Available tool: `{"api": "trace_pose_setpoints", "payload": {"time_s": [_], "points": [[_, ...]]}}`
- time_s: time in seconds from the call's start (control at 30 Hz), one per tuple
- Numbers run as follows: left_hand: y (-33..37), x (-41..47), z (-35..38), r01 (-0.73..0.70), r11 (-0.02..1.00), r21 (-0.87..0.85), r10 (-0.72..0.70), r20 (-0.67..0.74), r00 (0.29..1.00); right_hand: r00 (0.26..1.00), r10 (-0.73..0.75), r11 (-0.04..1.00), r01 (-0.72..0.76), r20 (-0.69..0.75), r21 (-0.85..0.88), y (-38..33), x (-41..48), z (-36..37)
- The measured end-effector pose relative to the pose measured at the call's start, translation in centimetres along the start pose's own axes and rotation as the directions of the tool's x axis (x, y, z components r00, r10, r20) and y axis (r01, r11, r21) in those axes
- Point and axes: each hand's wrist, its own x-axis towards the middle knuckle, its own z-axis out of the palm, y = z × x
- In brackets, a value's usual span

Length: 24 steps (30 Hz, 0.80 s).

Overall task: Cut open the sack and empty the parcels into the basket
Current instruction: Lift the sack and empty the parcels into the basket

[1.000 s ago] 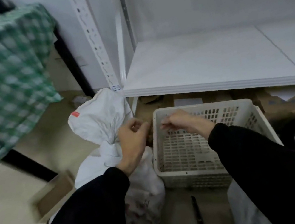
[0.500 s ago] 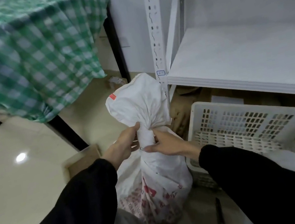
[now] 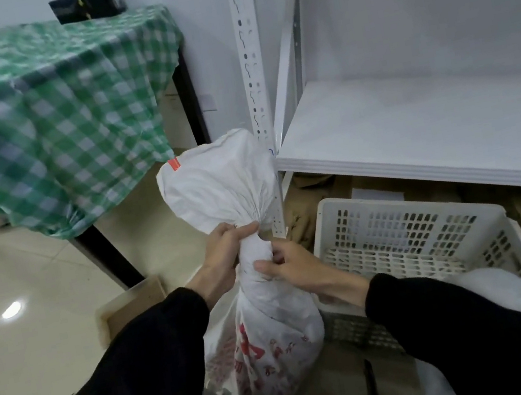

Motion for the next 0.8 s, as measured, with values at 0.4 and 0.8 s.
{"api": "trace_pose_setpoints", "payload": {"time_s": [0.4,0.8], "points": [[1.2,-1.6,4.7,-0.142,0.930,0.340,0.063,0.232,0.971,0.924,0.358,0.896,-0.302,-0.130,0.325,-6.8,-4.0,-7.3],[-0.8,-0.5,10.5,-0.413,0.445,0.795,-0.215,0.542,0.812,0.640,0.701,0.534,-0.178,-0.315,0.826,2.0,-6.5,-13.4]]}}
